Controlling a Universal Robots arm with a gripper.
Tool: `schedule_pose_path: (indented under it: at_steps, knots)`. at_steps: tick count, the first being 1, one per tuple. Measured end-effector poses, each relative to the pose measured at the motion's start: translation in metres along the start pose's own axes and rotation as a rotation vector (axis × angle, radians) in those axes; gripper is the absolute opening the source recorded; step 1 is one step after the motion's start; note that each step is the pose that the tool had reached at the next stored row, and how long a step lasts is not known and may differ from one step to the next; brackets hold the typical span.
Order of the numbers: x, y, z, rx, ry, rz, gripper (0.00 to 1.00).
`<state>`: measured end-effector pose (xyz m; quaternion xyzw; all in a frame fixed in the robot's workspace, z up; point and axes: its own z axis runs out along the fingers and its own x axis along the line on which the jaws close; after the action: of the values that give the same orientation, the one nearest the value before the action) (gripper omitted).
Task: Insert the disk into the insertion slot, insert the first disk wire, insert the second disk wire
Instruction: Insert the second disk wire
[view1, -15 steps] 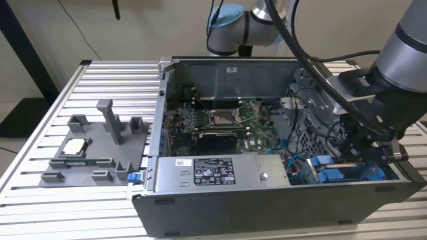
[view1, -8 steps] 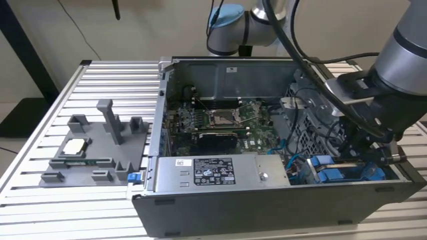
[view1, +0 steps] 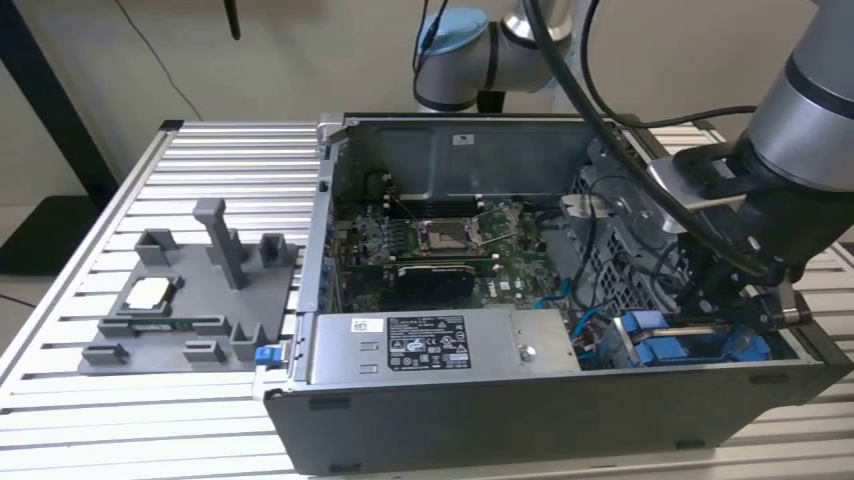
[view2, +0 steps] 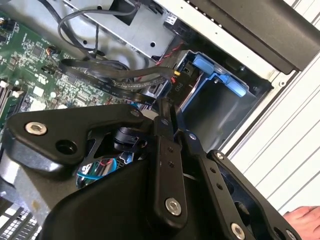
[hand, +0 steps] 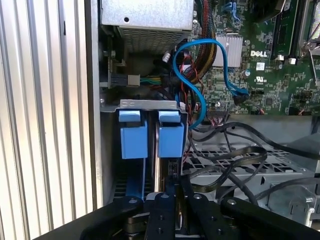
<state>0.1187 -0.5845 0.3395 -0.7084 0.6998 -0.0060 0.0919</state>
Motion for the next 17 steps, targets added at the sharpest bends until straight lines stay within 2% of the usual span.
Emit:
schedule_pose_path:
  at_steps: [9,10,11,14,17]
  knots:
    - [0.0007,-0.0001,0.0054,0.0001,-0.0003,0.000,0.17]
    - [0.0006,-0.0002,0.0048,-0.0001,-0.0007,0.000,0.17]
    - [0.0003,-0.0005,0.0024,-0.0007,-0.0012,0.000,0.24]
    - [-0.0007,-0.0017,-0.0063,-0.0013,-0.0005,0.000,0.24]
    - [-0.0010,-0.0020,-0.0084,-0.0013,-0.0006,0.000,0.24]
